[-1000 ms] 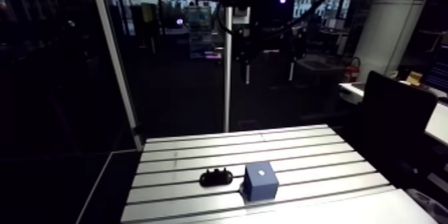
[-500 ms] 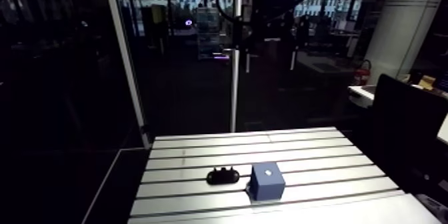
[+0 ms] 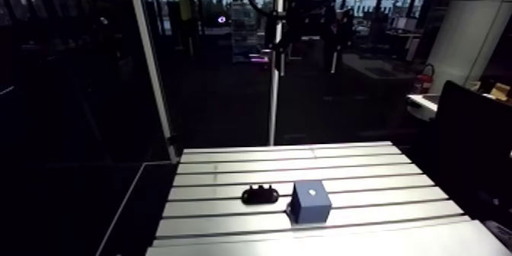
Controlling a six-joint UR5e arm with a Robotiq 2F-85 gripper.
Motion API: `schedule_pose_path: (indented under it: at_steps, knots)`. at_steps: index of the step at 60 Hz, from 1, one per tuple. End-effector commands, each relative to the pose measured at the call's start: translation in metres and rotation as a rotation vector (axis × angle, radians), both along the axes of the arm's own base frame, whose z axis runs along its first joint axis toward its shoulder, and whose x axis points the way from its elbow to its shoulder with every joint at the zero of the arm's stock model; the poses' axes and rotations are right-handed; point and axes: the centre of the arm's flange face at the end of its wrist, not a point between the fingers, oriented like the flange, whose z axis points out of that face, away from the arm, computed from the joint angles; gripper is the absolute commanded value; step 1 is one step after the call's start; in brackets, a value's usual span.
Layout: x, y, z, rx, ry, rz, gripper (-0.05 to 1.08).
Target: Pick up the M10 bolt and insert it into the hex recess until seated.
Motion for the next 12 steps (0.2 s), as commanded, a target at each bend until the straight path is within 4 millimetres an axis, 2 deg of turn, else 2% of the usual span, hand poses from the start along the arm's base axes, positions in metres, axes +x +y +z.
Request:
schedule_pose_path:
  at_steps: [1, 12]
  knots:
    - [-0.0043, -0.0073, -0.0089, 0.001, -0.015, -0.003, 0.01]
    - [-0.0086, -0.0091, -0.0153, -0.001, -0.026, 0.000, 0.01]
